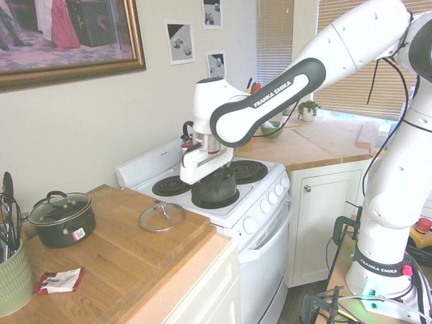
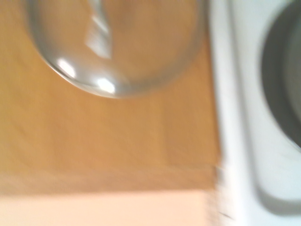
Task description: Cover the lid of the pot
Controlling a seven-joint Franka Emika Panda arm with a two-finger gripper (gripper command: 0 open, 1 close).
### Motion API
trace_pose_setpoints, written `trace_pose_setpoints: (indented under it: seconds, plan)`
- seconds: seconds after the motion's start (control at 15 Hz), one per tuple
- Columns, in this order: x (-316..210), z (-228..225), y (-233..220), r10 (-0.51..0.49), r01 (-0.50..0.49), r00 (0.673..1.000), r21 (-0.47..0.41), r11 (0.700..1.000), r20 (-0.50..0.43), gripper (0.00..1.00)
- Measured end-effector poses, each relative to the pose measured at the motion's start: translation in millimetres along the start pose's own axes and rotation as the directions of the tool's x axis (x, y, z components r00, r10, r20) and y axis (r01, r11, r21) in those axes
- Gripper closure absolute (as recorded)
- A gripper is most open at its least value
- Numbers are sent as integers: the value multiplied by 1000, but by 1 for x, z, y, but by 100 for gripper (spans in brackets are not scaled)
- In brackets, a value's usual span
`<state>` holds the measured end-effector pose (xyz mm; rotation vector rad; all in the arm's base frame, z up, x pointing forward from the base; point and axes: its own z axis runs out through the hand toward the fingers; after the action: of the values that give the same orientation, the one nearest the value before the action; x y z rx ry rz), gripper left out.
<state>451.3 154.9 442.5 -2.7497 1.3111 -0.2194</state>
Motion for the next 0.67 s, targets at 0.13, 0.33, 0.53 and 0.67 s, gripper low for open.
trace_pose_setpoints:
  seconds: [0.13, 0.33, 0.53, 0.67]
  plan:
    - [-12, -1, -36, 67, -67, 997, 35, 997, -21, 0]
    - [-15, 13, -83, 175, -169, 981, 78, 983, -81, 0]
    - [0, 40, -114, 294, -283, 946, 94, 955, -138, 0]
    - [26, 57, -129, 349, -337, 925, 97, 936, -152, 0]
